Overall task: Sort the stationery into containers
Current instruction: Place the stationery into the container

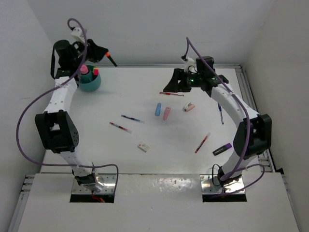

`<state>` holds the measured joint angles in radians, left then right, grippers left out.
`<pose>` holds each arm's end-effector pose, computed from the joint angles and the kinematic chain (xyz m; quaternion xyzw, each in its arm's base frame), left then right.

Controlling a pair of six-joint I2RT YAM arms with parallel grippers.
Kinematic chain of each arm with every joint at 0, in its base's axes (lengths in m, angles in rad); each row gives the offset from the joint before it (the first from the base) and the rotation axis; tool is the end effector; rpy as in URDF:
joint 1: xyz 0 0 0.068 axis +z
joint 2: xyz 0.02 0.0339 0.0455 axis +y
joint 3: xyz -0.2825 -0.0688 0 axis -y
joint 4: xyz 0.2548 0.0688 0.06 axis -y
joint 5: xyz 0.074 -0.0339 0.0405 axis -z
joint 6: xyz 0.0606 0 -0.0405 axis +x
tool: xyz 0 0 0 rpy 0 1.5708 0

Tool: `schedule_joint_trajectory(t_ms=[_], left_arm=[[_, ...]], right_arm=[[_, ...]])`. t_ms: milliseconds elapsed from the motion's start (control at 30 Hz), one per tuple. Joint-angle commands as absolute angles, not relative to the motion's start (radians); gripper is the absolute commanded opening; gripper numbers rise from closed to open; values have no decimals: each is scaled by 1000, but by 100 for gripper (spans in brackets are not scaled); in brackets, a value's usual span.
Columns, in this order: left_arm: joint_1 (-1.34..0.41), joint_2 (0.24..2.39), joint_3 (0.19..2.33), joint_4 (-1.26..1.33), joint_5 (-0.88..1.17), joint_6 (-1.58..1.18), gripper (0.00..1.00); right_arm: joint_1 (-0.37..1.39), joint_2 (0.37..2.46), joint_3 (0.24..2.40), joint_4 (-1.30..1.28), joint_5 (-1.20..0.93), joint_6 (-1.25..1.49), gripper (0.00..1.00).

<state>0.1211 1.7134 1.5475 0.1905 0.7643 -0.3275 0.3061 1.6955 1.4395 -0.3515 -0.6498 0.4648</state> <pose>0.4409 0.0114 0.4131 0.1161 0.6911 -0.3275 0.6338 0.3868 0.1607 0.3175 -0.0808 0.8489 0.4272 0.3004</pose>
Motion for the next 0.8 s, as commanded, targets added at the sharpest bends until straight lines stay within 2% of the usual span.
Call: schedule_joint_trajectory(t_ms=[0, 133, 300, 767], left_arm=[[155, 1828, 1666, 43, 514, -10, 0], [164, 1943, 1788, 49, 330, 142, 0], [158, 2086, 1897, 28, 255, 216, 0], [169, 2077, 1829, 65, 206, 235, 0]], right_arm=[[247, 1605, 1368, -390, -603, 373, 73], [190, 1577, 1301, -411, -601, 336, 73], [141, 1565, 1278, -454, -597, 258, 72], [49, 1542, 1227, -489, -592, 204, 71]])
